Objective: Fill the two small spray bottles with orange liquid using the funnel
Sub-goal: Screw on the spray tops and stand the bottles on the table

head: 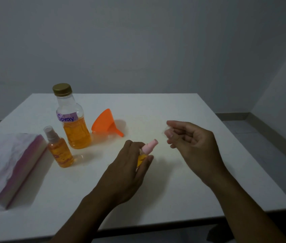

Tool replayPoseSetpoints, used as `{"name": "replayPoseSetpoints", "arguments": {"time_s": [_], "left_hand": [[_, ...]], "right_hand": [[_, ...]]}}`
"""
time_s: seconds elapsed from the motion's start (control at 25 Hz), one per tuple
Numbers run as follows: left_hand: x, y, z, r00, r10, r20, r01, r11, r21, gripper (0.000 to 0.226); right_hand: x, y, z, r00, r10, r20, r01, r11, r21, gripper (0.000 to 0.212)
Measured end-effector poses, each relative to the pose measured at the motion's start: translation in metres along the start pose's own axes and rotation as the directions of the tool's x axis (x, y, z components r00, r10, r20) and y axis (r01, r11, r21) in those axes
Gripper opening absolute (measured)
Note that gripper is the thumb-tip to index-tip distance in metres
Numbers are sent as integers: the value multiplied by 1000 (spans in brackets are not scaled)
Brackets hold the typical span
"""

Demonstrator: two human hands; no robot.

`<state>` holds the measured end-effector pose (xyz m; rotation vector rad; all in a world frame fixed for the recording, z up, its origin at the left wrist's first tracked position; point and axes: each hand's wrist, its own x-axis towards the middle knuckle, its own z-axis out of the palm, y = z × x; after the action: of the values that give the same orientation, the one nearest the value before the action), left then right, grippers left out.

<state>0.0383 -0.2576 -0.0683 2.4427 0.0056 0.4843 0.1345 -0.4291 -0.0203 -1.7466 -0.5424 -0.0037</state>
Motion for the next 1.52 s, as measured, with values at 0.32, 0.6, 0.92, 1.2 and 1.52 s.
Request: {"name": "replayPoseSetpoints", "arguments": {"time_s": [0.32,0.6,0.92,1.2,1.52], "left_hand": [[-1,5,-7,998,-70,6,70,994,-85,42],[-3,1,-6,989,-130,62,136,987,-90,34],[-25,-12,-46,982,-173,82,188,952,-242,24],[-78,-62,-109,899,-383,-211,363,923,-126,36],[-96,-83,-114,818,-472,-327,462,880,-115,42]], "right_hand": [[-2,3,17,990,-50,130,61,995,-75,28],[-9,8,41,970,-236,54,241,929,-282,28],[-7,1,47,971,-18,238,18,1000,1,37],[-65,40,85,840,-240,487,394,887,-242,27],[-99,61,110,718,-273,640,603,703,-377,46]]}}
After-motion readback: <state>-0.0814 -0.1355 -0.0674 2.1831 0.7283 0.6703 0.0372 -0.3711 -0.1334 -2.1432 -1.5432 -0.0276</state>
